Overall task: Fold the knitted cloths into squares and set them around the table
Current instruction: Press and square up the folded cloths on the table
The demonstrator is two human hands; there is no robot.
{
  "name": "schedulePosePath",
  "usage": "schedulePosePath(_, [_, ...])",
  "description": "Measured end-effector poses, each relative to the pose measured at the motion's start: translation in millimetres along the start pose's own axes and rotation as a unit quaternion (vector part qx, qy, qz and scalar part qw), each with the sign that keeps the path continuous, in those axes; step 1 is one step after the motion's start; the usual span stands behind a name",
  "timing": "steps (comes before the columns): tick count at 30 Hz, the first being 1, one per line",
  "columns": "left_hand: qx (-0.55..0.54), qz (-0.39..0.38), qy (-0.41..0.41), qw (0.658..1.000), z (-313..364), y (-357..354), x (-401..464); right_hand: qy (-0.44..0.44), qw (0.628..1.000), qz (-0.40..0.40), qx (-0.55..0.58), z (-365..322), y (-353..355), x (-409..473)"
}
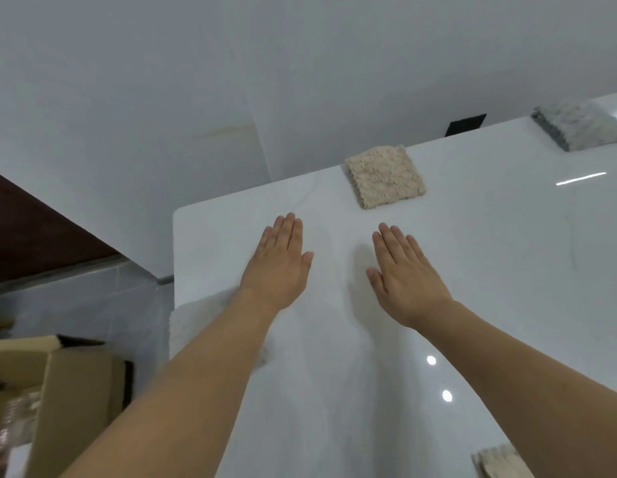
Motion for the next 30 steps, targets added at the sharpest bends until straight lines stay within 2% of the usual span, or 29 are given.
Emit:
schedulePosePath(5, [-0.022, 0.044, 0.018, 0.999, 29.2, 8.2, 9.4, 0.026, 0.999, 0.004, 0.026, 37.9, 9.0, 9.8])
schedulePosePath(14, [0.034, 0.026, 0.042, 0.998, 60.1, -12.0, 10.7, 0.079, 0.997, -0.019, -0.012, 70.1, -10.6, 14.3])
schedulePosePath(25, [-0.047, 0.073, 0.144, 0.986, 98.6, -42.8, 60.4, 0.104, 0.991, 0.012, 0.088, 155.4, -18.0, 54.0])
schedulePosePath(30, [-0.041, 0.055, 0.135, 0.988, 108.2, -69.3, 81.9, 0.087, 0.995, 0.007, 0.042, 185.2, -38.4, 79.2])
Point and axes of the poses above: each hand's wrist, its own x-axis towards the middle knuckle, its own y-axis out of the back of the hand, z = x × y, the point moved 9 cm from there along x, towards the middle knuckle, and after that the axes turned 1 degree about -y, right-handed, at the moved point
